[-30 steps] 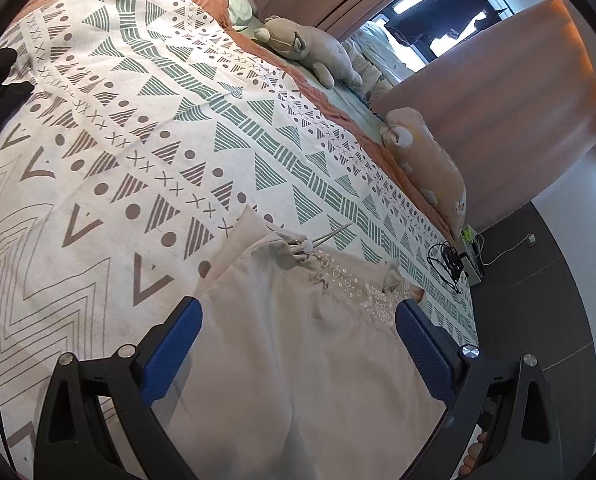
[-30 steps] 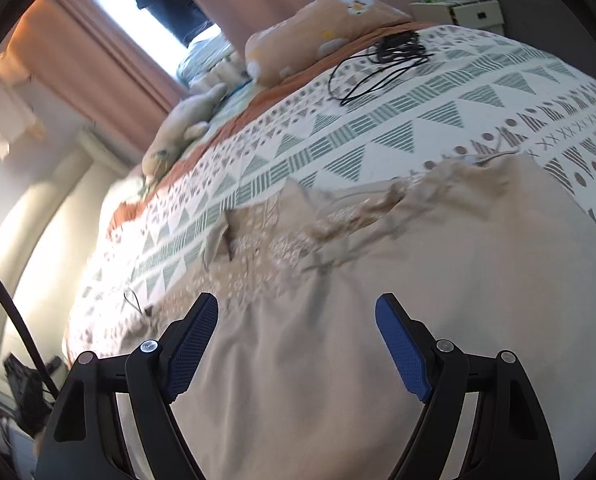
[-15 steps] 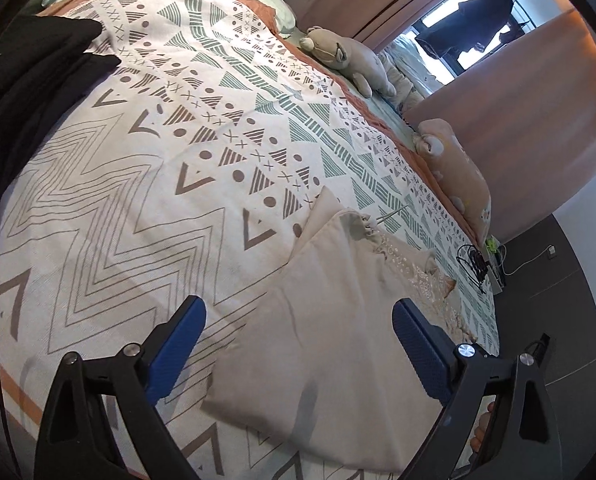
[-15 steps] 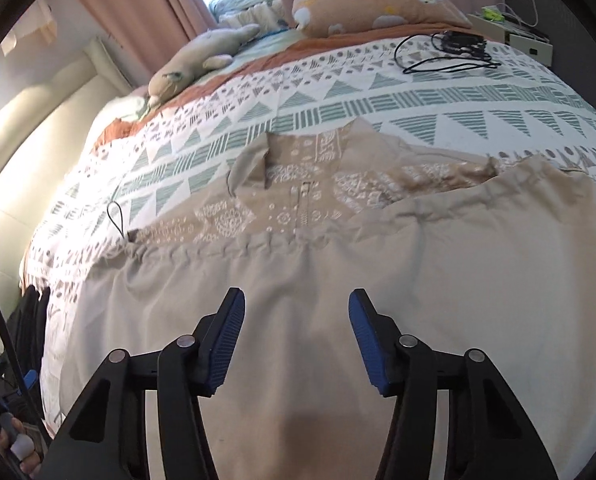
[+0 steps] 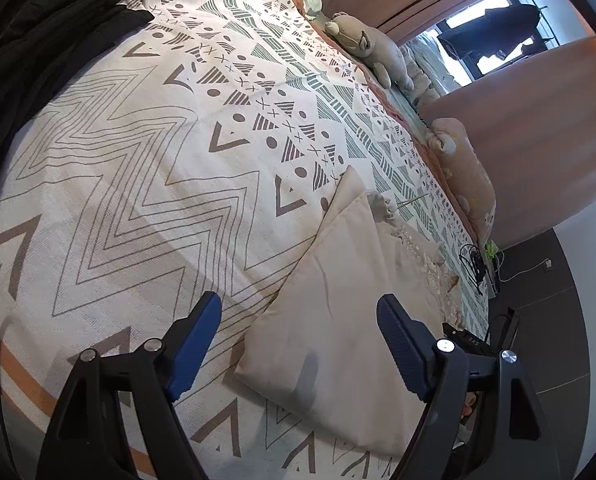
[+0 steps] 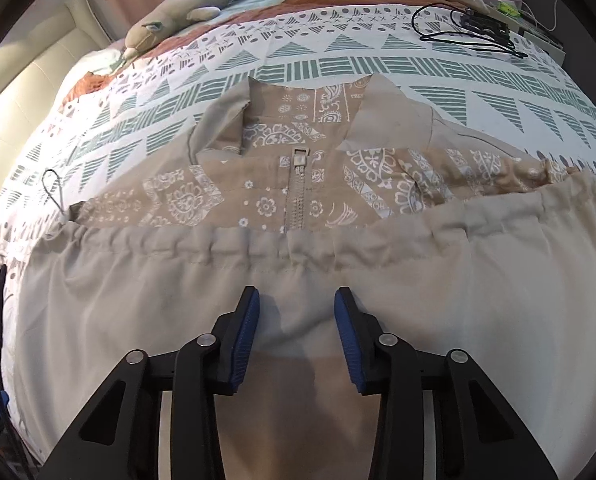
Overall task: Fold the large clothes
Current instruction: 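Close the right gripper on the folded hem edge below the zipper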
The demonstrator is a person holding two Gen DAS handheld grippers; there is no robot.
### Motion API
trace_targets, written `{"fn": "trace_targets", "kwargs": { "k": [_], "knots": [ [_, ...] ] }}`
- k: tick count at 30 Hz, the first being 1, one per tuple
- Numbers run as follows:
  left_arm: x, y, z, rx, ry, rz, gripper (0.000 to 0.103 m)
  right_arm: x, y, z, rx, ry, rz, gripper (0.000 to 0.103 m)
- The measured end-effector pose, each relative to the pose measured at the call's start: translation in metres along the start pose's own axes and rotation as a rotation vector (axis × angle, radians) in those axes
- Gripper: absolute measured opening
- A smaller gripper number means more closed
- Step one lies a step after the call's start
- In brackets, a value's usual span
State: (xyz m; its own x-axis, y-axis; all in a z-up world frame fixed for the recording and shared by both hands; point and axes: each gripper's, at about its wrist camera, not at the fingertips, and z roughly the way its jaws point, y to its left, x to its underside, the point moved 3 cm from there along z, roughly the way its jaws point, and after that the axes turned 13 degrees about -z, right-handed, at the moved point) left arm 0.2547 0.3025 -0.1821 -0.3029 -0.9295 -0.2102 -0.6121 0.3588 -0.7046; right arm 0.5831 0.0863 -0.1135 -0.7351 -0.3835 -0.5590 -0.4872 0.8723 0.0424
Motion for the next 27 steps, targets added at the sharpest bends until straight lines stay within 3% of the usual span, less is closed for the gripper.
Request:
{"fn": "trace_targets", "kwargs": {
  "k": [3,5,11,23,27],
  "knots": [
    [0.001,-0.002,0.006,-0.004,0.021,0.003,0.081,-0.006,0.001,0.009,0.007,-0.005,-0.011,0.017],
    [0.001,-0.002,0.009,-0.004,0.031,-0.002,0.081,-0.008,-0.003,0.008,-0.009,-0.039,0.015,0.0],
    [-0.001,0.003,0.015,-0.045,0.043,-0.013,0.081,-0.018,-0.015,-0.01,-0.013,-0.14,0.049,0.0],
    [0.003,0.005,0.027,-0.076,0.087,-0.013,0.081,-0.029,-0.029,0.033,-0.024,-0.067,0.095,0.0],
    [0.006,0.006,0.028,-0.082,0.097,-0.019,0.081,-0.033,-0.028,0.03,-0.036,-0.059,0.094,0.0]
  ]
}}
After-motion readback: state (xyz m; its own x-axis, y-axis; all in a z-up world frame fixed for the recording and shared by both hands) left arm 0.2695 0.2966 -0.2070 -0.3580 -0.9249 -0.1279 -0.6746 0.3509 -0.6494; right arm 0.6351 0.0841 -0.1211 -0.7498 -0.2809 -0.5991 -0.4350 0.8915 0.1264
